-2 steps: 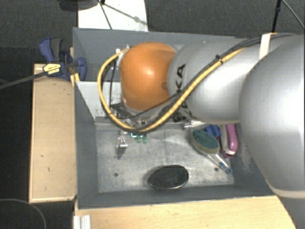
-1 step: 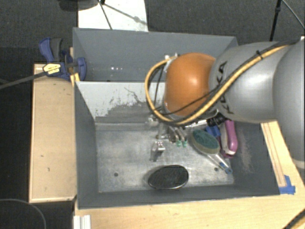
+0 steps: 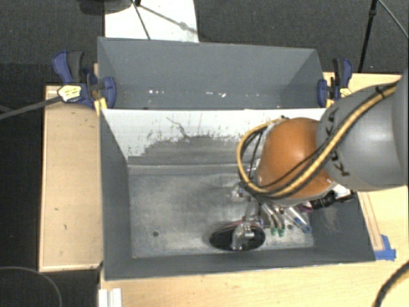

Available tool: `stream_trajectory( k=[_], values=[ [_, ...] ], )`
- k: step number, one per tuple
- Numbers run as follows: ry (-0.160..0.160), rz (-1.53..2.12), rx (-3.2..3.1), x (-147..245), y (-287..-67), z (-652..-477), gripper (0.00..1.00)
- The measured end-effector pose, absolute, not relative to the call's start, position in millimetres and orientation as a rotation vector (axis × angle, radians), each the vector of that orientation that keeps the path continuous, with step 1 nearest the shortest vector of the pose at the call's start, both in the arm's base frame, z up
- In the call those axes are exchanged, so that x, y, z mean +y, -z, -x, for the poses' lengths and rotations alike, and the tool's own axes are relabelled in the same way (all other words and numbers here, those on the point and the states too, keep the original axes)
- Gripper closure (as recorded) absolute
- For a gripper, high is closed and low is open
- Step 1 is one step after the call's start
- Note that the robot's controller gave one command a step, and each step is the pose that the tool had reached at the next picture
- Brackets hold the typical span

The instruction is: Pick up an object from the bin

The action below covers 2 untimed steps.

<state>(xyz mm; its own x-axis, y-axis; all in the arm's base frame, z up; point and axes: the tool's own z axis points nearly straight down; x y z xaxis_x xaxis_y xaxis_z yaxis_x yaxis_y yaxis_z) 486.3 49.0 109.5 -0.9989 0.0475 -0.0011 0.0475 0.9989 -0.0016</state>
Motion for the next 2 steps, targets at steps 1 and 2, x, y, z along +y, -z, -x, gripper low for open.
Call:
stream_trajectory(
  k=[1,2],
  values=[
    [-0.003,0.045,3.134,60.4,-71.7,-484.2,0.0],
    [-0.005,0.033,3.126,60.5,-74.3,-486.9,1.0]
  ],
)
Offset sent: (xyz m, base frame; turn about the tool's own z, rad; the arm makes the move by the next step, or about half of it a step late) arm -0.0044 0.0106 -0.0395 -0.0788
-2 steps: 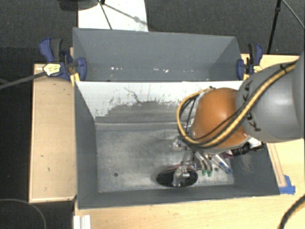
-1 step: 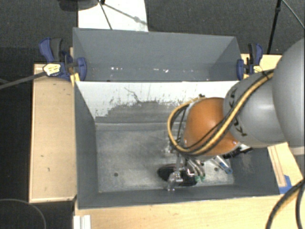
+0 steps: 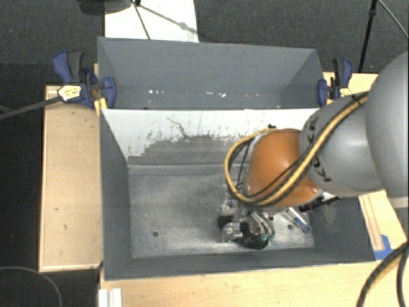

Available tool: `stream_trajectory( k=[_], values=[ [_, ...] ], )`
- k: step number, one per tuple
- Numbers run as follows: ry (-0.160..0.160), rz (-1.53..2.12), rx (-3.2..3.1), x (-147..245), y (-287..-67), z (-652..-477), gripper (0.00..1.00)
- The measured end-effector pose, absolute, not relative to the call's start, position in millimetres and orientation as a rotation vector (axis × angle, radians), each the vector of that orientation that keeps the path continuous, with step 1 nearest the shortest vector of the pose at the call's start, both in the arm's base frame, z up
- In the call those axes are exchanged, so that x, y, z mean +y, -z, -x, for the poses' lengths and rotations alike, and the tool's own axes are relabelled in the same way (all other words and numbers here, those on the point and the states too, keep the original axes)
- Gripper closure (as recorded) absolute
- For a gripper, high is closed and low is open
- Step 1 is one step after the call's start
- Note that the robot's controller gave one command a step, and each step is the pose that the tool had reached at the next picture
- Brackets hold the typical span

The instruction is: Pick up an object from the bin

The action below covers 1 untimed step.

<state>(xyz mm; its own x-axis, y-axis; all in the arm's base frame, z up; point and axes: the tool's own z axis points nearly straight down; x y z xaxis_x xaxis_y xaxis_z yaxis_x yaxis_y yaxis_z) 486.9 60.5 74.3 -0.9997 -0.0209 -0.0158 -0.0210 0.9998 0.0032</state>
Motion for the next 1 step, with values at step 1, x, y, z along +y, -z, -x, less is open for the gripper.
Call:
stream_trajectory(
  k=[1],
  values=[
    [0.0,0.232,3.124,58.7,-204.9,-489.0,1.0]
  ],
)
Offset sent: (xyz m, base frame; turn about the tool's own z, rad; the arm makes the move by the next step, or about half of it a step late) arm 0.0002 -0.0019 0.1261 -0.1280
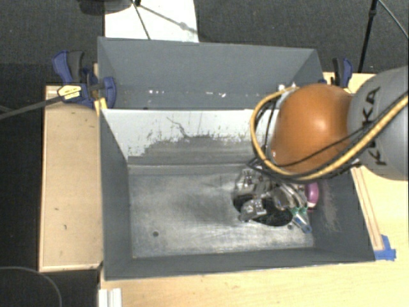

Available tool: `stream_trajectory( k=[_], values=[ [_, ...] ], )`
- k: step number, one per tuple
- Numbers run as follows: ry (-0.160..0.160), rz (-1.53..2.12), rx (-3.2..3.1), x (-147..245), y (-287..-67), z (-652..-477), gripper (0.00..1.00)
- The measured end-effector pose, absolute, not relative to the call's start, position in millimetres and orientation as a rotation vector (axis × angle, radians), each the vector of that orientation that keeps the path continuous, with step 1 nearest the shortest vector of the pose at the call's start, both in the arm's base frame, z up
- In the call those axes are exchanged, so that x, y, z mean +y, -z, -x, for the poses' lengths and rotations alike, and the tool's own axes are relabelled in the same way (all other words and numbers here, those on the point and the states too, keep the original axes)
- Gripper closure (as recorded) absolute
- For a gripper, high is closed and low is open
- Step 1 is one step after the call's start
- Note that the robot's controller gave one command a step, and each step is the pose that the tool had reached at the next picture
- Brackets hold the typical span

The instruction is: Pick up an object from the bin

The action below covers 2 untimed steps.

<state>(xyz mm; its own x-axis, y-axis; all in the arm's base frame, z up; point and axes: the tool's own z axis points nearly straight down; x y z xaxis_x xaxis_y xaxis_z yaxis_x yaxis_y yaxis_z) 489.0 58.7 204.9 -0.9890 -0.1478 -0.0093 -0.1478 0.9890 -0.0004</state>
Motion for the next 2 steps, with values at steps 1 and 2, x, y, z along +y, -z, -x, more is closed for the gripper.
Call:
stream_trajectory(
  k=[1,2],
  values=[
    [-0.002,0.587,3.081,95,-193,-550.4,1.0],
    [-0.001,1.004,2.971,111,-210,-557.0,1.0]
  ],
)
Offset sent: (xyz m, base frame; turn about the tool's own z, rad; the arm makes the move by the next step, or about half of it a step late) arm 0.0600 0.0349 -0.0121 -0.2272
